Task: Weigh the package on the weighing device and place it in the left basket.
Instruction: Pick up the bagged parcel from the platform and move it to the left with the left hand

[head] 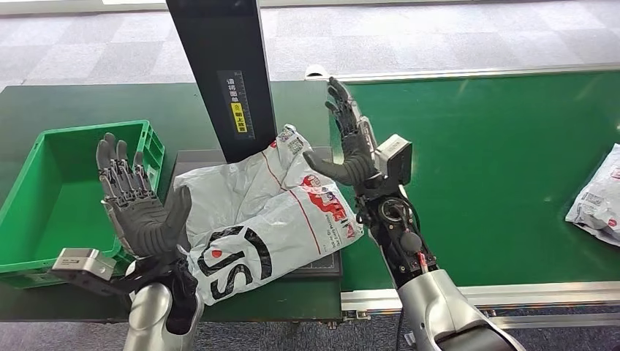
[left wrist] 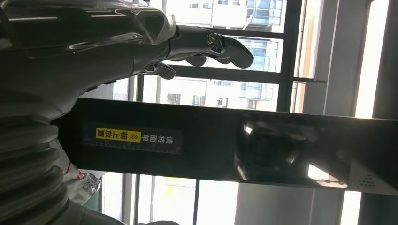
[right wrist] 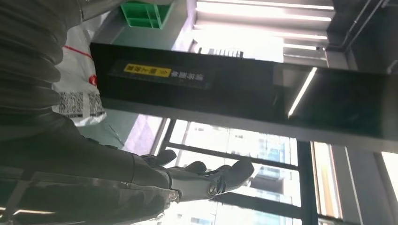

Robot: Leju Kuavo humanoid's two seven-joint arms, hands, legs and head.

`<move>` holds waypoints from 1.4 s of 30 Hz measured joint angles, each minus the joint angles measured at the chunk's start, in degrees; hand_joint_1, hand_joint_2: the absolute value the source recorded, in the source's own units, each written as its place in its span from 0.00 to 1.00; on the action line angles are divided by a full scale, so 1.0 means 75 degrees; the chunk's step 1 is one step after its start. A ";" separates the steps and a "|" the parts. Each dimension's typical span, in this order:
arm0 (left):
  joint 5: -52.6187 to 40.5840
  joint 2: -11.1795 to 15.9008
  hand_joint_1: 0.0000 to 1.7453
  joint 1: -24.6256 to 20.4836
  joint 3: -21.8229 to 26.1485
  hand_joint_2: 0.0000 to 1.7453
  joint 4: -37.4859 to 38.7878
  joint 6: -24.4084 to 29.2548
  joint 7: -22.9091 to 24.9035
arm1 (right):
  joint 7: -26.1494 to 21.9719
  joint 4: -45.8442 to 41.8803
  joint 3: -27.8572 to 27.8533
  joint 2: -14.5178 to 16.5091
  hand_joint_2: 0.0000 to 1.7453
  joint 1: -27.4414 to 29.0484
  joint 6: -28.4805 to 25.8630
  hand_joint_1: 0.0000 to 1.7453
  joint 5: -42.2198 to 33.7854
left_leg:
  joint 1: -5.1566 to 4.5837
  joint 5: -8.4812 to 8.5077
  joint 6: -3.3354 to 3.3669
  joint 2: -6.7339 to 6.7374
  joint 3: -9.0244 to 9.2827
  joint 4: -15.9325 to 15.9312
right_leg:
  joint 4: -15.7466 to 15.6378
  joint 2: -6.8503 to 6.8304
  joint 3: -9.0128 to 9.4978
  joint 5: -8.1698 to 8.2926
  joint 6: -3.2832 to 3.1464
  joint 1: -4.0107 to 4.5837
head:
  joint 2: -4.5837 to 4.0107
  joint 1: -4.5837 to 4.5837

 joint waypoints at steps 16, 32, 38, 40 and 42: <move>-0.0811 0.0340 0.00 -0.0731 -0.0307 1.00 0.2642 -0.0443 0.1217 | 0.0011 -0.0332 -0.1282 -0.0238 1.00 0.0099 -0.0263 0.00 -0.0188 | 0.0000 -0.0001 0.0000 0.0004 -0.0001 0.0000 | 0.0000 0.0004 -0.0003 0.0001 0.0001 0.0000 | -0.0001 -0.0001; -0.6858 0.0700 0.00 -0.1823 -0.1475 1.00 0.5317 0.1263 0.5074 | 0.1247 -0.1180 -0.2278 -0.0944 1.00 0.1088 -0.1201 0.00 0.0666 | -0.0005 -0.0003 0.0002 0.0002 -0.0003 0.0000 | 0.0000 0.0005 -0.0002 0.0002 0.0002 -0.0006 | 0.0000 -0.0003; -0.7556 0.0649 0.00 -0.2127 -0.1534 1.00 0.5949 0.0631 0.5350 | 0.2160 -0.1117 -0.2281 -0.0935 1.00 0.1045 -0.1027 0.00 0.0946 | -0.0005 0.0000 0.0002 -0.0002 0.0003 -0.0001 | 0.0000 -0.0001 0.0015 0.0002 0.0002 -0.0006 | 0.0000 -0.0001; -0.7647 0.0581 0.00 -0.2224 -0.1525 1.00 0.6143 0.0561 0.5349 | 0.2462 -0.1051 -0.2273 -0.0841 1.00 0.0965 -0.0954 0.00 0.1002 | -0.0005 0.0000 0.0003 -0.0004 0.0012 -0.0001 | 0.0000 -0.0003 0.0025 0.0002 0.0002 -0.0007 | 0.0001 -0.0001; -0.7696 0.0514 0.00 -0.2300 -0.1514 1.00 0.6289 0.0511 0.5341 | 0.2681 -0.1023 -0.2259 -0.0726 1.00 0.0892 -0.0876 0.00 0.1007 | -0.0006 0.0000 0.0003 -0.0009 0.0021 -0.0001 | 0.0000 -0.0005 0.0034 0.0002 0.0003 -0.0007 | 0.0000 -0.0001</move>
